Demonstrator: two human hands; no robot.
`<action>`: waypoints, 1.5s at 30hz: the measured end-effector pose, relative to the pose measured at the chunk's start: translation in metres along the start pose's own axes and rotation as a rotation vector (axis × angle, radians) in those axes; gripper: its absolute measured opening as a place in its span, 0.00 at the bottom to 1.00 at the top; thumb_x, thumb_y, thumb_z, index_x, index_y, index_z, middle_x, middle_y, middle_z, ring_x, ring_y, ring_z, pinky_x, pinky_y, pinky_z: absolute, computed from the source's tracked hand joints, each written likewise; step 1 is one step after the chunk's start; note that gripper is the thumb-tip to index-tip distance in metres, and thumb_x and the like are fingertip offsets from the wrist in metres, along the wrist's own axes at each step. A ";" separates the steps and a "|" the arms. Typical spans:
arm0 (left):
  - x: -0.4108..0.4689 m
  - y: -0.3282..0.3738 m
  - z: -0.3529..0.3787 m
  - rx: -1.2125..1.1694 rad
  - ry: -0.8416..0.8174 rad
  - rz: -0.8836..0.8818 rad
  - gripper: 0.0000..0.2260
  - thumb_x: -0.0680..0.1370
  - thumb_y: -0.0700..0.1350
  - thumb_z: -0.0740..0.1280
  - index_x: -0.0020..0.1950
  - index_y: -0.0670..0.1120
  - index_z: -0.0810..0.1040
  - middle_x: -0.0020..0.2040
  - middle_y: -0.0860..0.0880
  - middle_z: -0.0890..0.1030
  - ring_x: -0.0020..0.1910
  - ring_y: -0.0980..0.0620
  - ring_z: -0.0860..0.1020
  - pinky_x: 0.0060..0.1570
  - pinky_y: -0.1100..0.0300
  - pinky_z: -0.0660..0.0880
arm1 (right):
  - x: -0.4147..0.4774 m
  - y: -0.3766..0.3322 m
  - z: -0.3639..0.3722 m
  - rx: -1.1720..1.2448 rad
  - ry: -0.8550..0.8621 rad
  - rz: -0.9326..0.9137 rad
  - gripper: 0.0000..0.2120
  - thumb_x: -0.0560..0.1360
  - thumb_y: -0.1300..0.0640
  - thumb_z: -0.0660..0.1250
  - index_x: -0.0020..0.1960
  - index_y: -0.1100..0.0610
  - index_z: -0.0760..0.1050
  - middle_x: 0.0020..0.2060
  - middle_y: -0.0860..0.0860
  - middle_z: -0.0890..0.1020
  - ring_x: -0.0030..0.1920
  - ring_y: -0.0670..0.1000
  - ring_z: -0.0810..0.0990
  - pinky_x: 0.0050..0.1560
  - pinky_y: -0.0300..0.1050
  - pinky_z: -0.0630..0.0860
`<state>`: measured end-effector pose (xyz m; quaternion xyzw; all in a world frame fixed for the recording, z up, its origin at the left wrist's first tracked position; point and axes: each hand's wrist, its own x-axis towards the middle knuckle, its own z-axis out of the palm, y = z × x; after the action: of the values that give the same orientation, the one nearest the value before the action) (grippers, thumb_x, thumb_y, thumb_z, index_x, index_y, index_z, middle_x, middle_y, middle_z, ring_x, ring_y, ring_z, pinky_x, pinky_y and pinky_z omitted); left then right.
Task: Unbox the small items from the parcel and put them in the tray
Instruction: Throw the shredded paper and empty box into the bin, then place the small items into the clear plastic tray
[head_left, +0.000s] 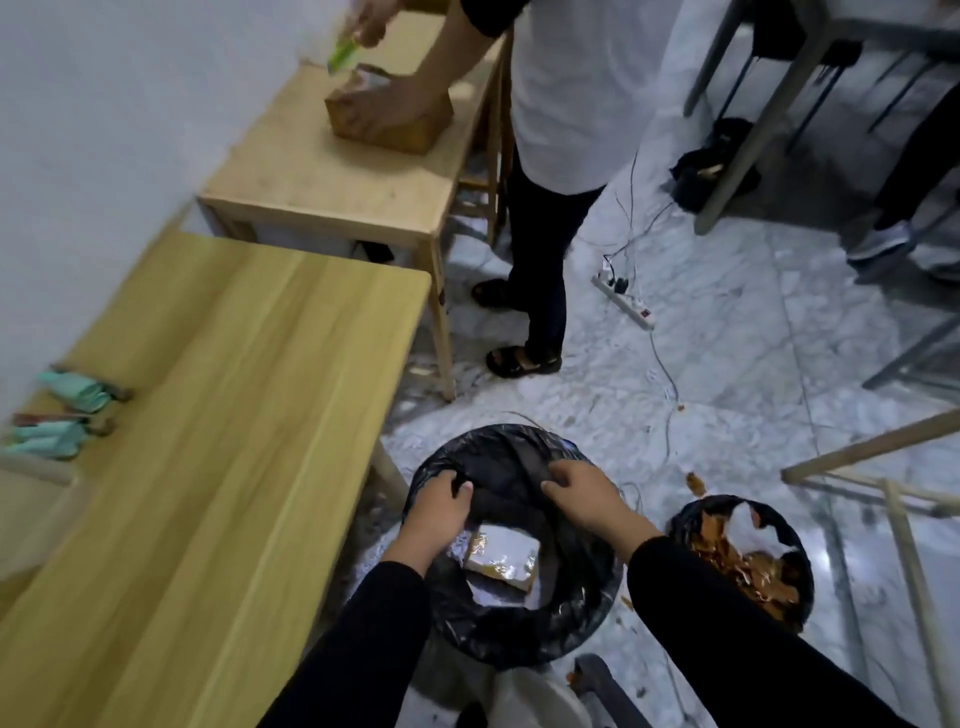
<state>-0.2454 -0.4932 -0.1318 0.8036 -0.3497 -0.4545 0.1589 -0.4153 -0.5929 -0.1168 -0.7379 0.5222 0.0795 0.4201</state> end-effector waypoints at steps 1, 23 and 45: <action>-0.005 0.001 -0.011 -0.009 0.024 0.022 0.20 0.82 0.49 0.56 0.71 0.40 0.64 0.70 0.41 0.69 0.68 0.43 0.68 0.66 0.54 0.66 | -0.001 -0.015 -0.001 0.003 0.011 -0.012 0.08 0.75 0.56 0.63 0.43 0.62 0.71 0.41 0.57 0.76 0.44 0.55 0.76 0.42 0.44 0.67; -0.103 -0.224 -0.272 -0.387 1.136 -0.383 0.21 0.80 0.43 0.59 0.71 0.37 0.63 0.73 0.39 0.62 0.73 0.42 0.59 0.71 0.50 0.57 | 0.044 -0.375 0.141 -0.176 -0.175 -0.573 0.24 0.77 0.54 0.63 0.70 0.60 0.64 0.68 0.57 0.71 0.68 0.55 0.69 0.68 0.47 0.65; -0.055 -0.289 -0.278 -0.729 1.367 -0.500 0.22 0.81 0.38 0.54 0.76 0.45 0.56 0.73 0.45 0.66 0.63 0.51 0.73 0.57 0.68 0.68 | 0.128 -0.481 0.276 -0.629 -0.141 -0.906 0.52 0.69 0.36 0.65 0.74 0.63 0.39 0.75 0.61 0.50 0.75 0.60 0.51 0.75 0.52 0.51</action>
<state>0.0906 -0.2681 -0.1140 0.8558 0.1842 0.0291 0.4826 0.1333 -0.4402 -0.1049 -0.9714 0.0744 0.0920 0.2058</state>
